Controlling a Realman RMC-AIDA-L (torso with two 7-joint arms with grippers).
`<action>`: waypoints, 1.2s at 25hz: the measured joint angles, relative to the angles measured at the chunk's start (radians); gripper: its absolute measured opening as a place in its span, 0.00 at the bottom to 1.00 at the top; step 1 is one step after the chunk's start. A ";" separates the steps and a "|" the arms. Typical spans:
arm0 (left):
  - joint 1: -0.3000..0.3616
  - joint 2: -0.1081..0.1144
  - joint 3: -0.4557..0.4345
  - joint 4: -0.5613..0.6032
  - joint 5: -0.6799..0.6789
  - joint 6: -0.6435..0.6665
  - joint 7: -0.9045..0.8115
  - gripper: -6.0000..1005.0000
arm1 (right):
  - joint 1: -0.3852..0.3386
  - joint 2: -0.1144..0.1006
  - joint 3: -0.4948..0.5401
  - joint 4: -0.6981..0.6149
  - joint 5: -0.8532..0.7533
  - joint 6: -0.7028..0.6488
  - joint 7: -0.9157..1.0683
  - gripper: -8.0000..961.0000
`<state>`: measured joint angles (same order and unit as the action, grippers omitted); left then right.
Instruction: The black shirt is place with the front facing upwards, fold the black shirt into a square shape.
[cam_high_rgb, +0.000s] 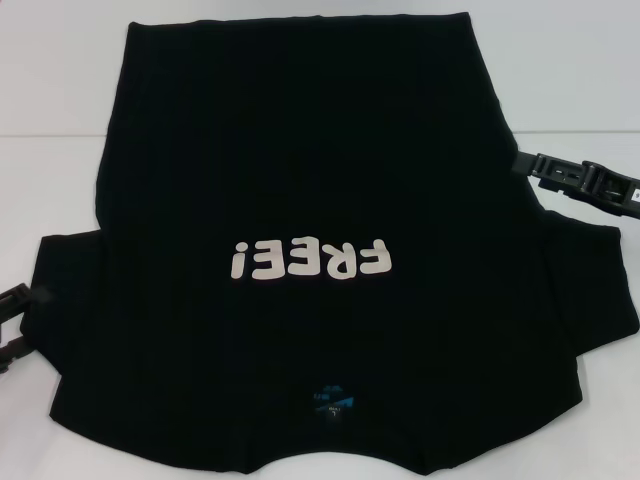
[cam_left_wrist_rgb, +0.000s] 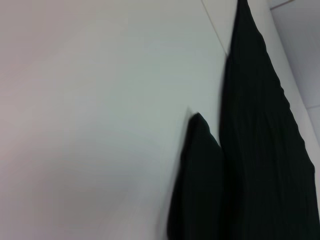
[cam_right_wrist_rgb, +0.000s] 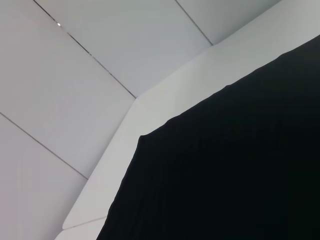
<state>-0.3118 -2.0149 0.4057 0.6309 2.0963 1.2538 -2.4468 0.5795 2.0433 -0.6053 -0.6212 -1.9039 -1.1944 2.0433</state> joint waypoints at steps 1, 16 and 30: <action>-0.005 0.000 0.001 -0.006 0.000 0.000 0.001 0.92 | -0.001 0.000 0.000 0.000 0.000 -0.002 0.000 0.82; -0.044 -0.001 0.012 0.004 0.003 -0.002 0.008 0.90 | -0.010 -0.002 0.009 0.000 0.004 -0.016 0.000 0.82; -0.055 -0.005 0.032 0.030 0.053 -0.007 -0.010 0.59 | -0.012 -0.006 0.024 0.000 0.008 -0.028 0.000 0.82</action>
<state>-0.3669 -2.0198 0.4378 0.6605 2.1498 1.2468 -2.4564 0.5671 2.0371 -0.5817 -0.6212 -1.8959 -1.2227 2.0433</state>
